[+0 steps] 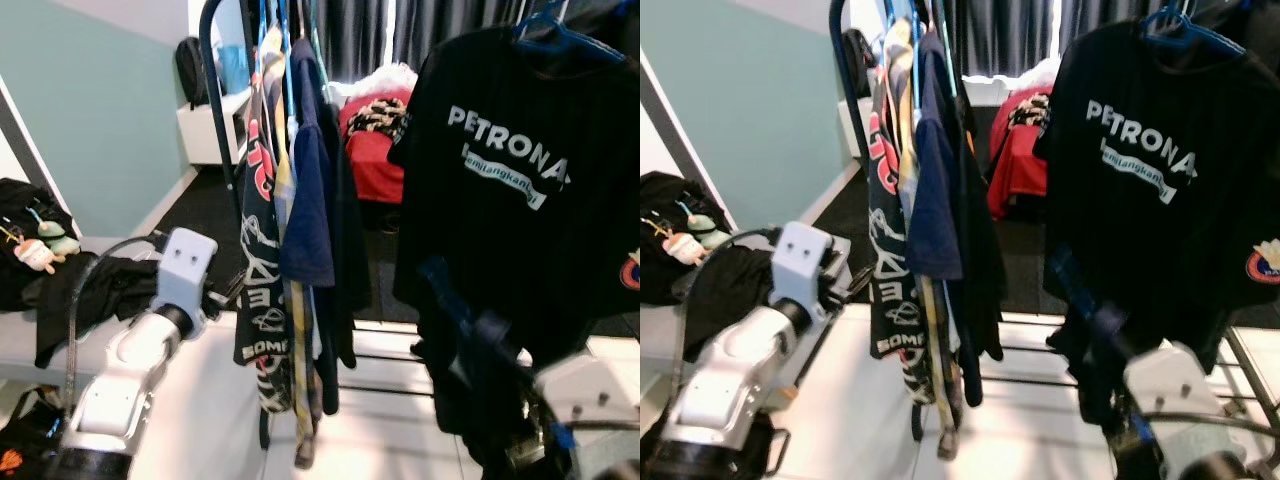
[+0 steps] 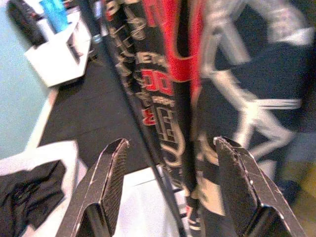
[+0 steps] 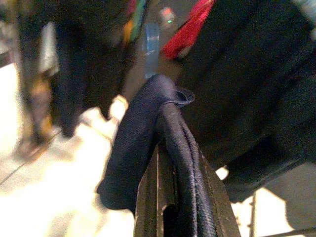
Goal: Hang hanger
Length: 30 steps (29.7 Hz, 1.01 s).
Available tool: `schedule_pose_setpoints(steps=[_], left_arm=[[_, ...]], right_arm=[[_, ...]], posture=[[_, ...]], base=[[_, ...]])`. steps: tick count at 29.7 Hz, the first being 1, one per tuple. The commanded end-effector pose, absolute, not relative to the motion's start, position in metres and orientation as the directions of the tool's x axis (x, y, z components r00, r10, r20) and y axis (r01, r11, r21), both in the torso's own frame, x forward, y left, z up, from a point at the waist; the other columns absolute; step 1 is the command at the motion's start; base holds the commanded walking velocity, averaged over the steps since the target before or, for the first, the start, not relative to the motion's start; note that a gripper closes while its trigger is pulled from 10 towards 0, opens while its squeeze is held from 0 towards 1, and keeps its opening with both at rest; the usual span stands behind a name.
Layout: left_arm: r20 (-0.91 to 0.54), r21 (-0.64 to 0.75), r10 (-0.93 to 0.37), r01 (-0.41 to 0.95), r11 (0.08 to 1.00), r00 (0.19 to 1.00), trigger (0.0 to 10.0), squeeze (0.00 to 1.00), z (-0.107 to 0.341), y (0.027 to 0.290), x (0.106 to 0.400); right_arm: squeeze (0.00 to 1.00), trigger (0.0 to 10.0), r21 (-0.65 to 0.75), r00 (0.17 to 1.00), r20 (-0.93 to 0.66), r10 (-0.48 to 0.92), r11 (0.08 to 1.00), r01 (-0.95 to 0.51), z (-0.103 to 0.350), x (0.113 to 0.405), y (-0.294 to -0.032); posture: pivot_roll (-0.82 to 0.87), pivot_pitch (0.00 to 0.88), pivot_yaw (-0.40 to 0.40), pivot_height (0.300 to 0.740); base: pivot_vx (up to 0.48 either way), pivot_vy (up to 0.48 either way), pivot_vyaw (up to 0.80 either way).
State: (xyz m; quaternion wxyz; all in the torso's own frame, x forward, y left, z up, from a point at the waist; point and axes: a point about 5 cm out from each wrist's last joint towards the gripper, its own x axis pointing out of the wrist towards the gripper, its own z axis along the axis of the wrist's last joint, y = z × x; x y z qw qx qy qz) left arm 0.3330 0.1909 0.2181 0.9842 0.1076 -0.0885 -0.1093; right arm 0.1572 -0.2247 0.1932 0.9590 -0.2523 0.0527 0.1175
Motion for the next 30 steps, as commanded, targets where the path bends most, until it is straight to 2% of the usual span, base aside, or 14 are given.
schedule_pose_setpoints(steps=[1, 4, 6, 7, 9, 12, 16, 19, 20, 21, 24, 25, 27, 30], left_arm=[[0.147, 0.251, -0.238, 0.197, 0.948, 0.960, 10.0, 0.00, 0.219, 0.196, 0.334], [0.151, 0.277, -0.237, 0.189, 0.942, 0.960, 10.0, 0.00, 0.225, 0.204, 0.339], [0.151, 0.279, -0.236, 0.188, 0.942, 0.960, 10.0, 0.00, 0.225, 0.204, 0.339], [0.150, 0.283, -0.237, 0.188, 0.941, 0.960, 10.0, 0.00, 0.226, 0.205, 0.340], [0.138, 0.304, -0.254, 0.204, 0.931, 0.957, 10.0, 0.00, 0.227, 0.209, 0.341], [0.138, 0.304, -0.254, 0.204, 0.931, 0.957, 10.0, 0.00, 0.227, 0.209, 0.341], [0.124, 0.331, -0.253, 0.200, 0.922, 0.959, 10.0, 0.00, 0.229, 0.222, 0.340], [0.081, 0.343, -0.193, 0.154, 0.927, 0.978, 10.0, 0.00, 0.246, 0.281, 0.332], [0.081, 0.343, -0.193, 0.154, 0.927, 0.978, 10.0, 0.00, 0.246, 0.281, 0.332], [0.067, 0.329, -0.181, 0.149, 0.932, 0.981, 10.0, 0.00, 0.250, 0.295, 0.329], [-0.023, 0.293, -0.266, 0.261, 0.920, 0.964, 10.0, 0.00, 0.256, 0.326, 0.307], [-0.023, 0.293, -0.266, 0.261, 0.920, 0.964, 10.0, 0.00, 0.256, 0.326, 0.307], [-0.090, 0.269, -0.344, 0.356, 0.895, 0.935, 10.0, 0.00, 0.254, 0.335, 0.292], [-0.180, 0.232, -0.475, 0.506, 0.831, 0.862, 10.0, 0.00, 0.244, 0.329, 0.272]], right_arm=[[0.00, 10.0, -0.482, 0.944, -0.169, 0.282, 0.812, -0.329, 0.204, 0.148, -0.218], [0.00, 10.0, -0.472, 0.842, -0.379, 0.385, 0.702, -0.533, 0.207, 0.120, -0.226], [0.00, 10.0, -0.468, 0.829, -0.399, 0.392, 0.691, -0.552, 0.208, 0.117, -0.227], [0.00, 10.0, -0.435, 0.779, -0.437, 0.450, 0.652, -0.621, 0.211, 0.112, -0.226], [0.00, 10.0, -0.404, 0.712, -0.435, 0.551, 0.587, -0.702, 0.230, 0.119, -0.232], [0.00, 10.0, -0.404, 0.712, -0.435, 0.551, 0.587, -0.702, 0.230, 0.119, -0.232], [0.00, 10.0, -0.401, 0.674, -0.396, 0.624, 0.543, -0.738, 0.248, 0.132, -0.236], [0.00, 10.0, -0.431, 0.681, -0.296, 0.670, 0.542, -0.721, 0.270, 0.160, -0.243], [0.00, 10.0, -0.431, 0.681, -0.296, 0.670, 0.542, -0.721, 0.270, 0.160, -0.243], [0.00, 10.0, -0.426, 0.676, -0.273, 0.685, 0.544, -0.723, 0.272, 0.164, -0.242], [0.00, 10.0, -0.364, 0.594, -0.203, 0.778, 0.504, -0.784, 0.269, 0.171, -0.228], [0.00, 10.0, -0.364, 0.594, -0.203, 0.778, 0.504, -0.784, 0.269, 0.171, -0.228], [0.00, 10.0, -0.340, 0.558, -0.192, 0.807, 0.479, -0.809, 0.265, 0.176, -0.223], [0.00, 10.0, -0.323, 0.528, -0.150, 0.836, 0.464, -0.825, 0.264, 0.184, -0.215]], posture=[[-0.23, 0.178, 0.040, 0.740], [-0.24, 0.184, 0.043, 0.740], [-0.24, 0.186, 0.046, 0.740], [-0.24, 0.191, 0.057, 0.740], [-0.24, 0.191, 0.062, 0.740], [-0.24, 0.191, 0.062, 0.740], [-0.22, 0.190, 0.055, 0.740], [-0.16, 0.186, 0.023, 0.740], [-0.16, 0.186, 0.023, 0.740], [-0.15, 0.185, 0.020, 0.740], [-0.12, 0.185, 0.004, 0.740], [-0.12, 0.185, 0.004, 0.740], [-0.11, 0.185, -0.007, 0.740], [-0.09, 0.186, -0.013, 0.740]], base=[[0.000, 0.000, 0.00], [0.000, 0.000, 0.00], [0.000, 0.000, 0.00], [0.000, 0.000, 0.00], [0.000, 0.000, 0.00], [0.000, 0.000, 0.00], [0.000, 0.000, 0.00], [0.000, 0.000, 0.00], [0.000, 0.000, 0.00], [0.000, 0.000, 0.00], [0.000, 0.000, 0.00], [0.000, 0.000, 0.00], [0.000, 0.000, 0.00], [0.000, 0.000, 0.00]])
